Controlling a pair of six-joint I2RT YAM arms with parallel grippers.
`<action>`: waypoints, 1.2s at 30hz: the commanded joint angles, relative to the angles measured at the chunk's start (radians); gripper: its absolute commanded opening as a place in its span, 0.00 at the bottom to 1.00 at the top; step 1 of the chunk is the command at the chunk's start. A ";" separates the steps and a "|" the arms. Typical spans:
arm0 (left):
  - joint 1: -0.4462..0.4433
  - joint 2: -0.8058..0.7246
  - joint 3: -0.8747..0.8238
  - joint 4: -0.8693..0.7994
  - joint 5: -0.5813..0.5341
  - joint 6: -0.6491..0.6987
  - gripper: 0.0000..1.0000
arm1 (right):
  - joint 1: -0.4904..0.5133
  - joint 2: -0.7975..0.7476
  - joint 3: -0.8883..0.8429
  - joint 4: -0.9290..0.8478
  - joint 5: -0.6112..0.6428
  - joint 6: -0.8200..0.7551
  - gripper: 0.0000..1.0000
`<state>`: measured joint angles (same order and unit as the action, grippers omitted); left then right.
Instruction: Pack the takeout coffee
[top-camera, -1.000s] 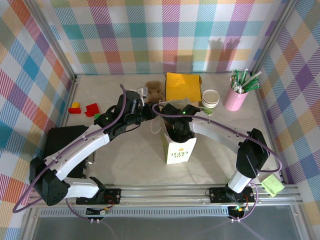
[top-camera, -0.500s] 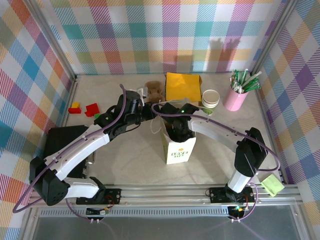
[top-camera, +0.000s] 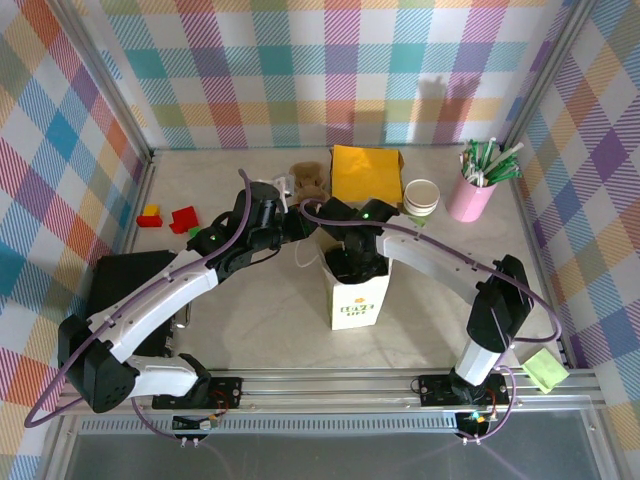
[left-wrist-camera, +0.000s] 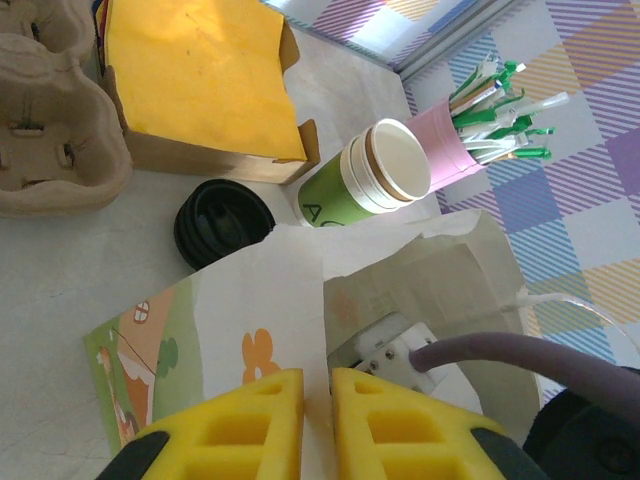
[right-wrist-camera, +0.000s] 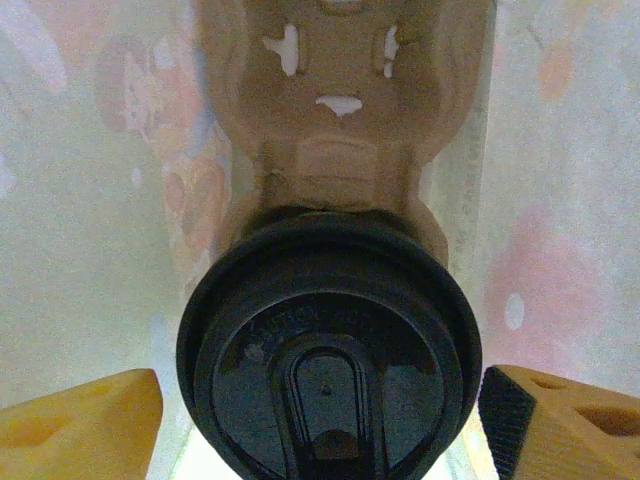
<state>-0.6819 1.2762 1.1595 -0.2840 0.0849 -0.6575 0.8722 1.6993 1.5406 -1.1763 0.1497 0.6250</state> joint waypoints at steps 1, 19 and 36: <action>0.007 -0.022 -0.018 0.014 -0.004 0.025 0.15 | 0.010 -0.020 0.038 -0.047 0.020 -0.007 0.87; 0.007 -0.042 -0.024 -0.020 -0.017 0.029 0.15 | 0.010 -0.024 0.129 -0.091 0.056 -0.020 0.92; 0.004 -0.052 -0.018 -0.034 -0.024 0.029 0.15 | 0.008 -0.028 0.205 -0.123 0.071 -0.039 0.95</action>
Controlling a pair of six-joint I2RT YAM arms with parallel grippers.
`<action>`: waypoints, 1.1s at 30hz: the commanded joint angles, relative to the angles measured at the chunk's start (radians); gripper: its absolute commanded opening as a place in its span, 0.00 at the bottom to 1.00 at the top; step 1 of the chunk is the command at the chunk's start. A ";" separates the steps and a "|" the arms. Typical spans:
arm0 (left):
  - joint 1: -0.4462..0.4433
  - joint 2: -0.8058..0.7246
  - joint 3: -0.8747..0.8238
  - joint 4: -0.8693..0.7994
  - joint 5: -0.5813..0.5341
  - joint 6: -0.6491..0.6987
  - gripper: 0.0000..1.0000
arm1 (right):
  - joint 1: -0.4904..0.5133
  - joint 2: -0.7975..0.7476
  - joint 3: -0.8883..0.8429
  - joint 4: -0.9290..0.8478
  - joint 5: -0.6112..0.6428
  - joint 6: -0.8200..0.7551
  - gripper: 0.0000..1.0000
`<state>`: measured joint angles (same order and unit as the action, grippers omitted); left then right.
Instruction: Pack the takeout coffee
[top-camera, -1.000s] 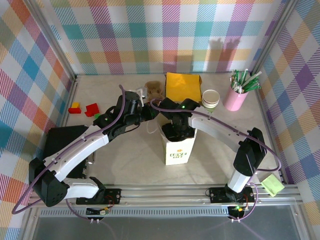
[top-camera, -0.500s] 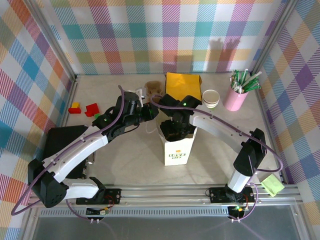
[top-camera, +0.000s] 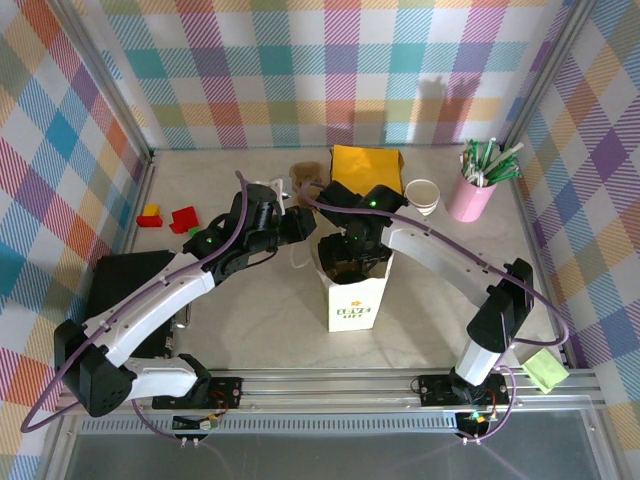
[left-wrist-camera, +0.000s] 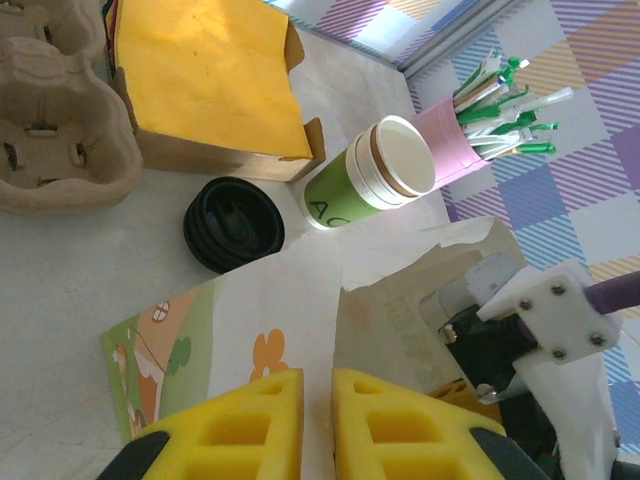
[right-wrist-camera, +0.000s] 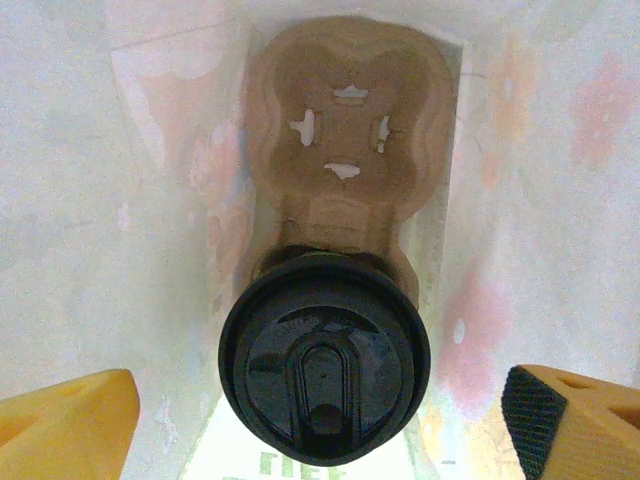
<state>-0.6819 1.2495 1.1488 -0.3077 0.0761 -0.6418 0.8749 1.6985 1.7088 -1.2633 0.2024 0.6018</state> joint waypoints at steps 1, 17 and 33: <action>0.004 -0.027 -0.008 -0.011 -0.017 0.013 0.15 | 0.006 -0.026 0.038 -0.038 0.021 -0.016 0.95; 0.004 -0.028 -0.001 -0.022 -0.026 0.013 0.15 | 0.005 -0.038 0.110 -0.077 0.023 -0.038 0.96; 0.005 -0.027 0.014 -0.037 -0.032 0.016 0.15 | -0.016 -0.073 0.210 -0.099 0.014 -0.050 0.94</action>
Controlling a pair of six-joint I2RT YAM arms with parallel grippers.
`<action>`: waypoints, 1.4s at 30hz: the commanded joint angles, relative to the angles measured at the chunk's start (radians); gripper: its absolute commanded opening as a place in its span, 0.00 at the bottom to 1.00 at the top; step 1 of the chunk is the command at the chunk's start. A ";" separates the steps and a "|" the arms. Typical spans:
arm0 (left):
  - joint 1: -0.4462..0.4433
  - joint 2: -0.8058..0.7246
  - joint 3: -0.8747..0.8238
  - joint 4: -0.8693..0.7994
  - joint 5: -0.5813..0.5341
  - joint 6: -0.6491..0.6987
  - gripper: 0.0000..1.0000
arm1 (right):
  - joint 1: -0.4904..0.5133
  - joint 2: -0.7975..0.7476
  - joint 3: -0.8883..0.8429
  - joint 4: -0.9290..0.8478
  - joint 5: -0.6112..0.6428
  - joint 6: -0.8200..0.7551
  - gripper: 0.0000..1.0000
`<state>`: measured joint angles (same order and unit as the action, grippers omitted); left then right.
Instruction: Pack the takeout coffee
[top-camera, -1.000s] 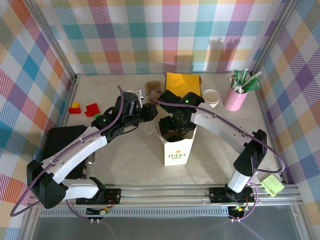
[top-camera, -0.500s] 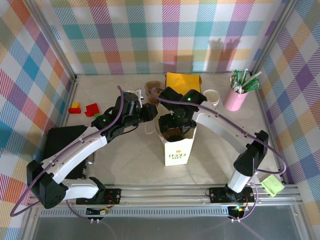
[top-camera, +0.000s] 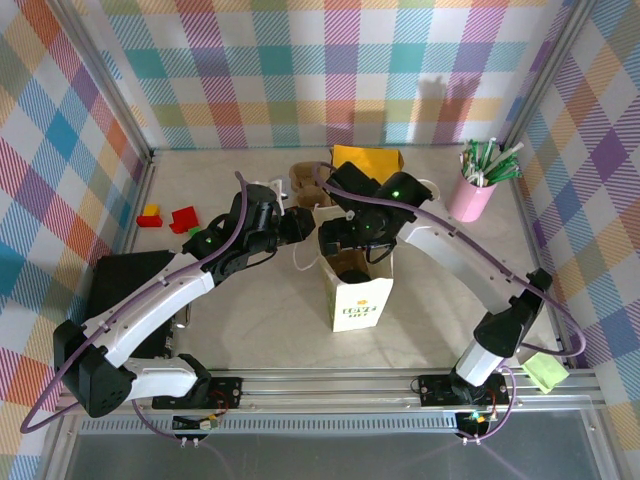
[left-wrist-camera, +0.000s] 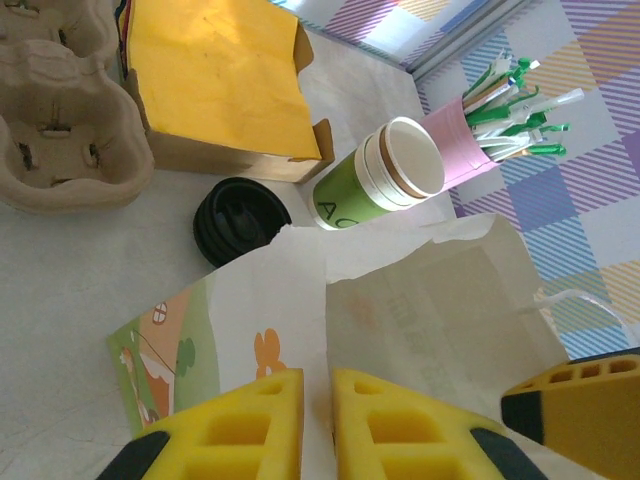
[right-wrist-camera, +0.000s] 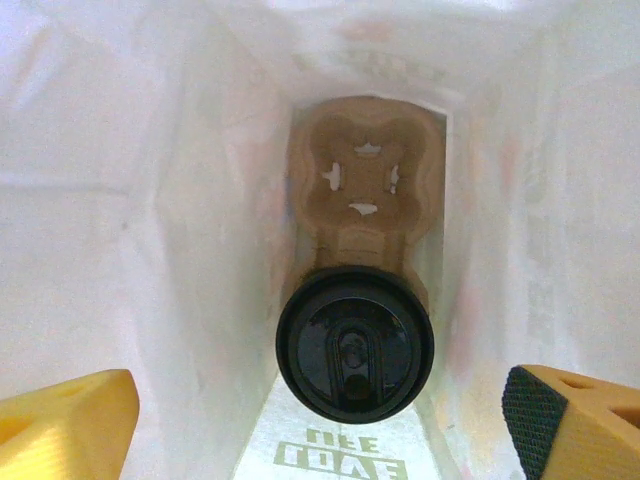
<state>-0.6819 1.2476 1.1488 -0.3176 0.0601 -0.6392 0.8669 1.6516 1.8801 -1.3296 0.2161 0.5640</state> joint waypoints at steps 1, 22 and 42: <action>0.004 -0.024 0.014 -0.026 -0.016 0.013 0.15 | -0.009 -0.027 0.048 -0.035 -0.001 -0.015 0.94; 0.004 -0.001 0.072 -0.039 0.001 0.021 0.19 | -0.089 -0.130 0.162 -0.017 -0.060 -0.075 0.92; 0.005 -0.138 0.196 -0.212 -0.124 0.144 0.51 | -0.622 -0.169 0.173 0.050 -0.051 -0.291 0.86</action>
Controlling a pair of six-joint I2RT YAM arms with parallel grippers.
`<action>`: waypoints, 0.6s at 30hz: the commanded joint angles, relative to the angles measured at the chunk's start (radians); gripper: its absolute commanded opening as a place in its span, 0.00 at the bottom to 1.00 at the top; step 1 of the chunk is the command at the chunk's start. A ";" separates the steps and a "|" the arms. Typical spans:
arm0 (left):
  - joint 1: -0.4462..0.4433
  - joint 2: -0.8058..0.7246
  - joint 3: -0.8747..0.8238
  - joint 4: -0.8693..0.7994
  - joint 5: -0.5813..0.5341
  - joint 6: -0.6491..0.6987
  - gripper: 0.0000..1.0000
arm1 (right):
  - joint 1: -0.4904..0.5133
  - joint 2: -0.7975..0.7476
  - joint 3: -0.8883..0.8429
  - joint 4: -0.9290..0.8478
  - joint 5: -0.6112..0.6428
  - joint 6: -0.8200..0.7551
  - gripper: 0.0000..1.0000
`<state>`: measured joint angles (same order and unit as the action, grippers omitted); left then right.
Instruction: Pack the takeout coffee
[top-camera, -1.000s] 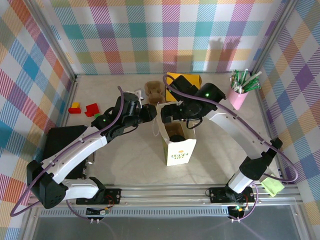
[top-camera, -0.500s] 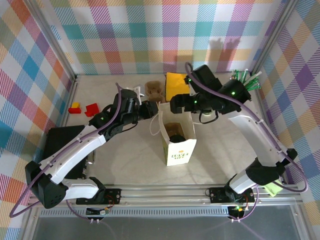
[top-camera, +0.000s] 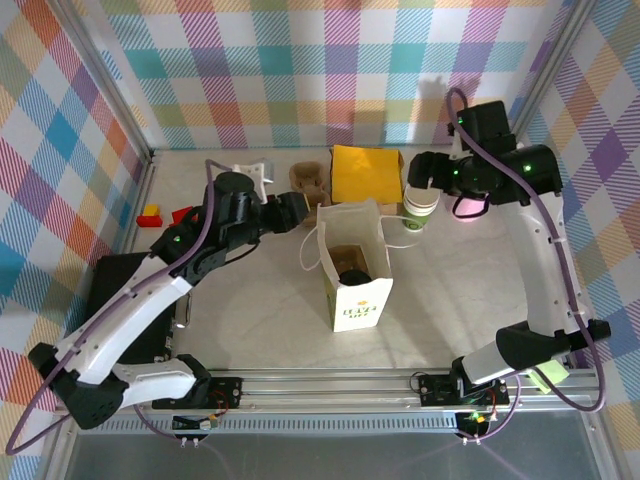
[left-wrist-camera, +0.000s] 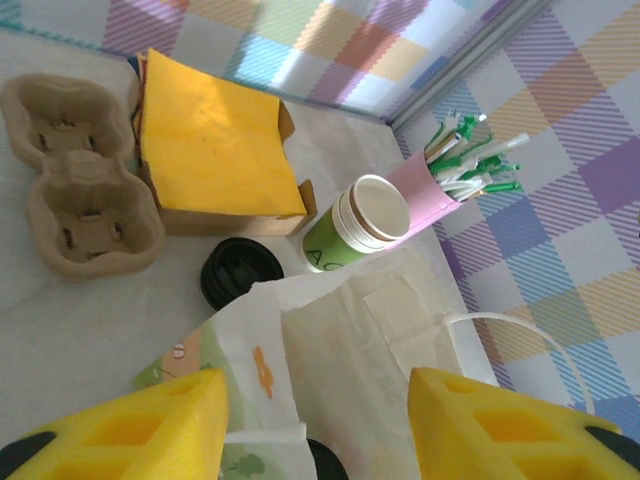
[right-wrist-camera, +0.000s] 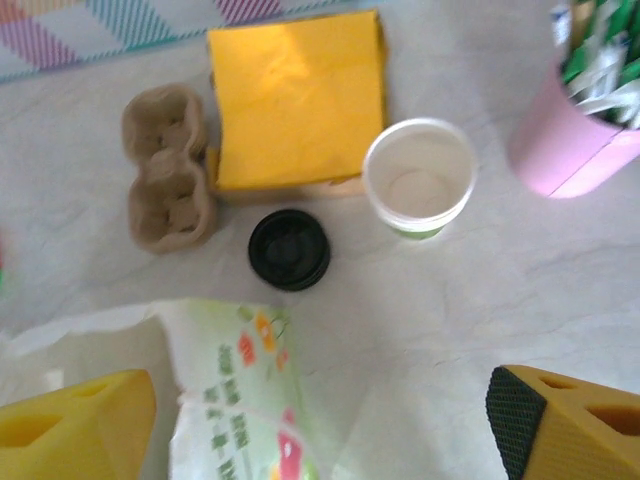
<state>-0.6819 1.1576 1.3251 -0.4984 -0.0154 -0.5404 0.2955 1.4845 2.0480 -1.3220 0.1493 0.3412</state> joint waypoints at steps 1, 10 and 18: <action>0.005 -0.064 0.011 -0.028 -0.057 0.057 0.52 | -0.077 0.004 -0.006 0.062 0.018 -0.081 0.86; 0.005 -0.135 -0.031 -0.066 -0.172 0.123 0.56 | -0.255 0.072 -0.047 0.174 -0.044 -0.137 0.81; 0.007 -0.182 -0.098 -0.089 -0.300 0.179 0.57 | -0.386 0.117 -0.059 0.256 -0.095 -0.130 0.76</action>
<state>-0.6819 1.0107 1.2530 -0.5766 -0.2440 -0.4091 -0.0509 1.5959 1.9896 -1.1282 0.0948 0.2195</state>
